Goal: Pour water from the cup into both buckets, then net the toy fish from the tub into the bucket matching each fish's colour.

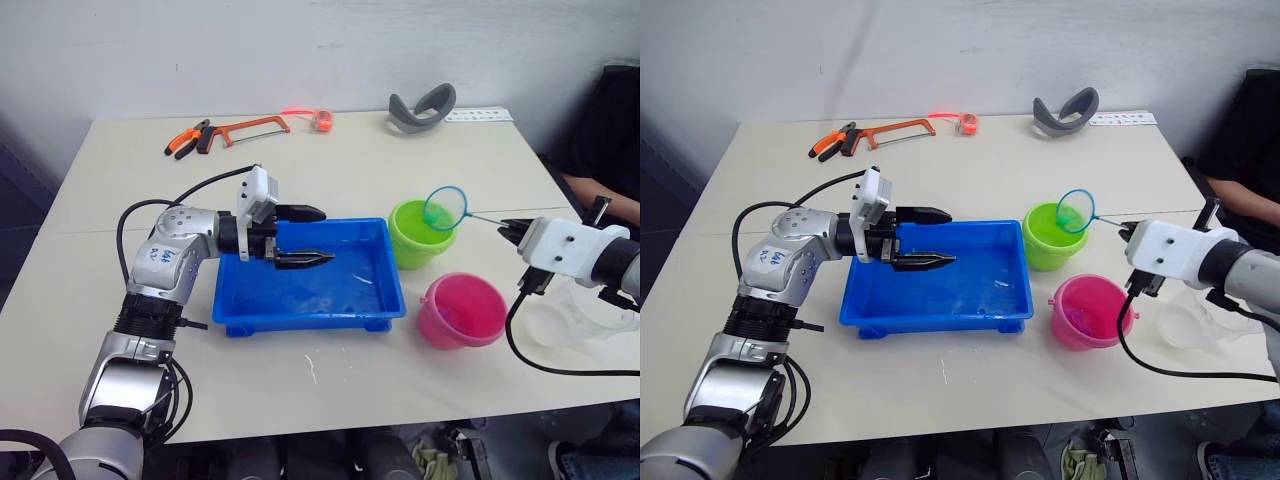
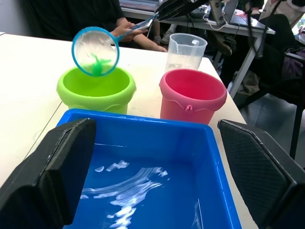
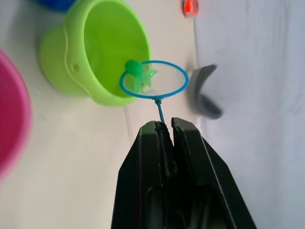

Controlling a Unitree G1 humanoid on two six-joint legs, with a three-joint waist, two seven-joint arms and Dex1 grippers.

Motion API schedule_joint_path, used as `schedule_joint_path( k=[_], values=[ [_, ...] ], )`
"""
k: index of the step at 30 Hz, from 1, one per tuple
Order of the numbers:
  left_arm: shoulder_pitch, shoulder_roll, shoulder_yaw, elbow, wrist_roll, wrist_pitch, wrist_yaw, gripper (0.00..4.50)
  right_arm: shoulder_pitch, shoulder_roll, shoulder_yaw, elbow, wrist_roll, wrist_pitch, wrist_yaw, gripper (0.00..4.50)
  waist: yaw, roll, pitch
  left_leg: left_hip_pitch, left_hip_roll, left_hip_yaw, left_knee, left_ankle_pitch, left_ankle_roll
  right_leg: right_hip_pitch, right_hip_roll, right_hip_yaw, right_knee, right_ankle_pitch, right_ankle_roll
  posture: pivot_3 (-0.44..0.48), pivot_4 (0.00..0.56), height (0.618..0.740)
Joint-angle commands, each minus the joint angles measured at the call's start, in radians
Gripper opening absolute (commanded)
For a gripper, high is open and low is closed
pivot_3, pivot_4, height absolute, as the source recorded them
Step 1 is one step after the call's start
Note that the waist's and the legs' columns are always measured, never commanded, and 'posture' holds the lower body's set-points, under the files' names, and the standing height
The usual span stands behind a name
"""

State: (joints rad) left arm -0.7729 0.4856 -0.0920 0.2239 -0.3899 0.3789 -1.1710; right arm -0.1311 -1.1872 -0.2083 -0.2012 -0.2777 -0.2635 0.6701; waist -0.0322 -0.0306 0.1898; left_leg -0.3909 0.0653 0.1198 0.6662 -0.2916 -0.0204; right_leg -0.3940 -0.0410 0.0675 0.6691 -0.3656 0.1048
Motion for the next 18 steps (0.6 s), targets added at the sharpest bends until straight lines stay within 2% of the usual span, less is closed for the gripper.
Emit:
schedule_joint_path(
  k=[1,5,8,9,13,16,18],
  values=[
    [-0.016,0.003,0.018,0.007,0.003,-0.024,-0.003,4.45,-0.013,-0.057,-0.012,0.047,-0.153,-0.224,-0.117,0.00,0.000,0.000,0.000,0.000,0.000,0.000,0.000,0.000,0.000,0.000,0.000,0.000,0.000,0.000,0.000,0.000,0.150,0.740],
    [-0.019,0.001,0.020,0.016,0.005,-0.030,0.003,4.45,0.017,-0.082,-0.033,0.101,-0.238,-0.393,-0.209,0.00,0.000,0.000,0.000,0.001,0.001,0.000,0.001,0.000,0.000,0.001,-0.001,0.000,0.001,0.000,0.000,0.000,0.150,0.740],
    [-0.017,0.003,0.022,0.013,0.005,-0.031,0.003,4.45,0.008,-0.083,-0.055,0.127,-0.253,-0.421,-0.239,0.00,0.000,0.000,0.000,0.001,0.001,0.000,0.001,0.000,0.000,0.001,-0.001,0.000,0.002,0.000,0.000,0.000,0.150,0.740],
    [-0.017,0.006,0.023,0.016,0.007,-0.032,0.005,4.45,0.009,-0.066,-0.063,0.145,-0.203,-0.397,-0.227,0.00,0.000,0.000,0.000,0.001,0.001,0.000,0.002,0.000,0.000,0.001,-0.001,0.000,0.002,0.000,0.000,0.000,0.150,0.740],
    [-0.015,0.027,0.032,0.025,0.016,-0.037,0.005,4.45,0.004,0.023,-0.077,0.147,0.093,-0.246,-0.128,0.00,0.000,0.000,0.000,0.002,0.001,0.000,0.002,0.000,0.000,0.003,0.000,0.000,0.003,0.000,0.000,0.000,0.150,0.740],
    [0.012,0.087,0.045,0.020,0.037,-0.036,0.001,4.45,-0.023,0.139,-0.023,-0.060,0.571,0.180,-0.016,0.00,-0.009,0.000,0.000,0.003,0.002,0.000,0.002,0.001,-0.001,0.003,0.001,0.001,0.004,0.000,0.000,0.000,0.150,0.740],
    [0.031,0.123,0.053,0.011,0.039,-0.027,-0.001,4.45,-0.040,0.177,0.001,-0.164,0.754,0.386,0.011,0.00,-0.018,0.001,0.000,0.004,0.006,0.000,0.002,0.001,-0.001,0.003,0.001,0.002,0.006,0.000,0.000,0.000,0.150,0.740]
  ],
)
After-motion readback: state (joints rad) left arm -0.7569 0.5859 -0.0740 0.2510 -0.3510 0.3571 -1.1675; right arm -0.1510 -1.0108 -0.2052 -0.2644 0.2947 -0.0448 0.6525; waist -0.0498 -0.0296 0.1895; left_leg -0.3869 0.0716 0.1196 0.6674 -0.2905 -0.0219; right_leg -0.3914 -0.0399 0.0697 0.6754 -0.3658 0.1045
